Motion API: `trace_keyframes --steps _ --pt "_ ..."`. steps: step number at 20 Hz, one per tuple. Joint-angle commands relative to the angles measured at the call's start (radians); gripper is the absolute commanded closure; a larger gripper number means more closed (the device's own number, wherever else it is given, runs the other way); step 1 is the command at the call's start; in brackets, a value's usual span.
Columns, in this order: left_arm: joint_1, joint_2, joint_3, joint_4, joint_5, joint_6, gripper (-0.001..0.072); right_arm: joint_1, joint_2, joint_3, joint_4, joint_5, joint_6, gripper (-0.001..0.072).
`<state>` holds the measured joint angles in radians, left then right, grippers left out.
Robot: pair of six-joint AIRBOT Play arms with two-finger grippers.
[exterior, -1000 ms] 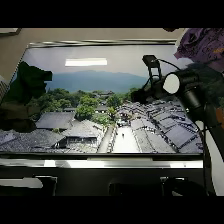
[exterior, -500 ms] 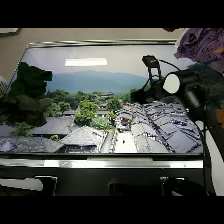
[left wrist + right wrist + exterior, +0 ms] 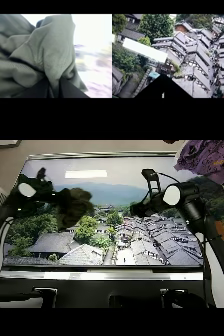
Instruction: Fold the clothes and pants, and hang the long-sleeved shirts on hangers.
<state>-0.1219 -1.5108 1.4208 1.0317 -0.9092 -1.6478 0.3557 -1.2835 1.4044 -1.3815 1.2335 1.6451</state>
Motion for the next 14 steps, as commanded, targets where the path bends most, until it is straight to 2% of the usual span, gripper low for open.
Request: trace_keyframes --steps 1,2,6,7,8,9,10,13,14 --pt "-0.209 0.000 0.004 -0.116 0.113 -0.023 0.0692 0.001 0.001 0.001 -0.021 0.029 0.000 0.0679" --pt "-0.243 -0.013 0.003 -0.116 0.117 -0.061 0.0692 0.001 0.001 0.001 -0.026 0.028 0.000 0.0679" --pt "-0.315 -0.120 0.003 -0.113 0.113 -0.069 0.0690 0.001 0.001 0.001 -0.035 0.029 0.000 0.0679" --pt "-0.316 -0.148 0.004 -0.115 0.106 -0.098 0.0648 0.001 0.001 0.001 -0.035 0.029 0.000 0.0678" --pt "-0.306 -0.162 0.004 -0.120 0.098 -0.142 0.0463 0.001 0.001 0.001 -0.035 0.031 0.000 0.0677" --pt "-0.287 -0.159 0.005 -0.124 0.093 -0.148 0.0262 0.001 0.001 0.001 -0.036 0.032 0.000 0.0677" --pt "-0.254 -0.144 0.014 -0.123 0.075 -0.140 0.0154 0.001 0.001 0.001 -0.036 0.032 0.000 0.0677" --pt "-0.084 -0.048 0.068 -0.122 -0.047 0.020 0.0159 0.001 0.001 0.001 -0.037 0.024 0.000 0.0669" --pt "-0.018 -0.005 0.068 -0.106 -0.082 0.058 0.0159 0.001 0.001 0.001 -0.037 0.024 0.000 0.0637"
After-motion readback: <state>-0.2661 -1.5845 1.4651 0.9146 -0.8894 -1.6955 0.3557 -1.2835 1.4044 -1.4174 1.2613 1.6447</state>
